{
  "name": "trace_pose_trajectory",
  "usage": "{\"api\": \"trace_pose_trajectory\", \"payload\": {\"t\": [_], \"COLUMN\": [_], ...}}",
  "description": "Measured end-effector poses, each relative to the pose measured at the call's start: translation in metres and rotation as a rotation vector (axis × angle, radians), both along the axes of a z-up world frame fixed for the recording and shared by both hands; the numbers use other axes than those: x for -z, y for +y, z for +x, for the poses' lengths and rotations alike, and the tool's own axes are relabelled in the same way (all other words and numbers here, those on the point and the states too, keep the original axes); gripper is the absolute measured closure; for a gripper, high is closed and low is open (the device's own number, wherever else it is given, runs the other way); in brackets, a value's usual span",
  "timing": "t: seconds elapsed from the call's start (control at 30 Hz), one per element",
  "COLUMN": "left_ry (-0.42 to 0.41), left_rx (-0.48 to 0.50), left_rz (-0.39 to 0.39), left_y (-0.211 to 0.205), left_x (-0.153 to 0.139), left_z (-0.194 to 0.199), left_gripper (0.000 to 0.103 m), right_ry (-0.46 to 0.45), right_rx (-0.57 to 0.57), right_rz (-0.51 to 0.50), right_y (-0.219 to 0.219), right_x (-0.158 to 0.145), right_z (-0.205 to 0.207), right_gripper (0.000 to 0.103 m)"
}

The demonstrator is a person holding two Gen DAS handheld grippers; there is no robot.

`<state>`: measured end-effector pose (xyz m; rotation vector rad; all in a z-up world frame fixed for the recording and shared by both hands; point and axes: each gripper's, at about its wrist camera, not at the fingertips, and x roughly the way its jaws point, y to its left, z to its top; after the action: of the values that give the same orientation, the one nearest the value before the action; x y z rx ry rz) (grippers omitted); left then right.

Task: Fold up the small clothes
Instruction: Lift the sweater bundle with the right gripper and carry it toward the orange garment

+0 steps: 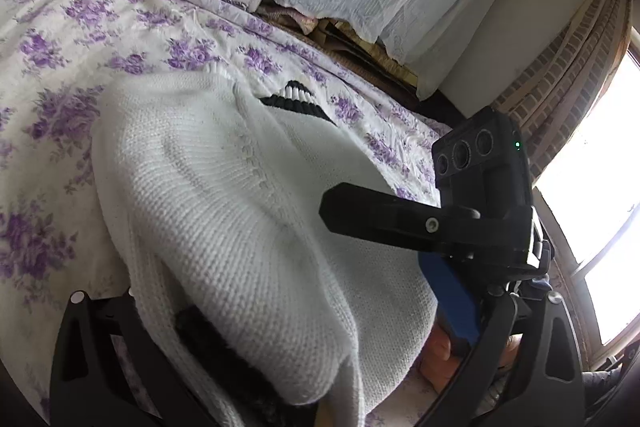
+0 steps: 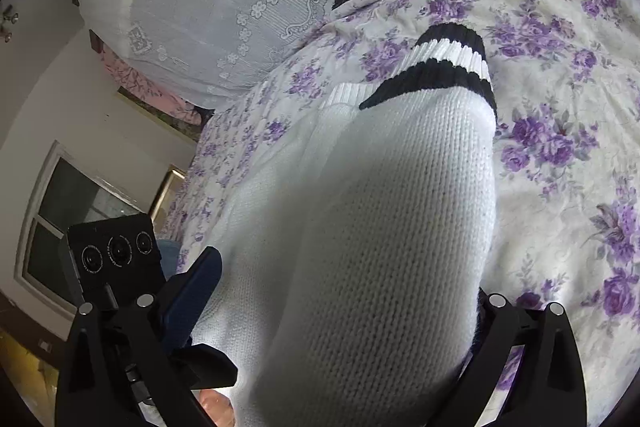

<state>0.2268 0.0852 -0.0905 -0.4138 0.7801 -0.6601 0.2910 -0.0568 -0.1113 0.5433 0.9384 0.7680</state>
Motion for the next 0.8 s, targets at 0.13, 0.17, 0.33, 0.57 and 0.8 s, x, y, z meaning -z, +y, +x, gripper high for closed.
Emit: {"api": "trace_pose_trajectory", "payload": {"t": [0.13, 0.17, 0.33, 0.57, 0.8], "left_ry": [-0.039, -0.047, -0.046, -0.032, -0.034], "left_rx": [-0.028, -0.033, -0.076, -0.119, -0.141], "left_rz": [0.026, 0.030, 0.036, 0.050, 0.044], "left_y": [0.005, 0.007, 0.025, 0.044, 0.051], "left_x": [-0.014, -0.017, -0.024, -0.024, -0.026], "left_z": [-0.019, -0.024, -0.052, -0.094, -0.133], "left_gripper": [0.005, 0.005, 0.005, 0.005, 0.005], "right_ry": [-0.021, -0.032, -0.061, -0.046, -0.054], "right_rx": [-0.023, -0.034, -0.090, -0.149, -0.178], "right_rz": [0.024, 0.021, 0.001, -0.005, -0.015], "right_y": [0.006, 0.008, 0.026, 0.047, 0.055], "right_x": [-0.009, -0.014, -0.025, -0.025, -0.030], "right_z": [-0.013, -0.017, -0.040, -0.079, -0.118], "right_gripper": [0.003, 0.003, 0.003, 0.003, 0.003]}}
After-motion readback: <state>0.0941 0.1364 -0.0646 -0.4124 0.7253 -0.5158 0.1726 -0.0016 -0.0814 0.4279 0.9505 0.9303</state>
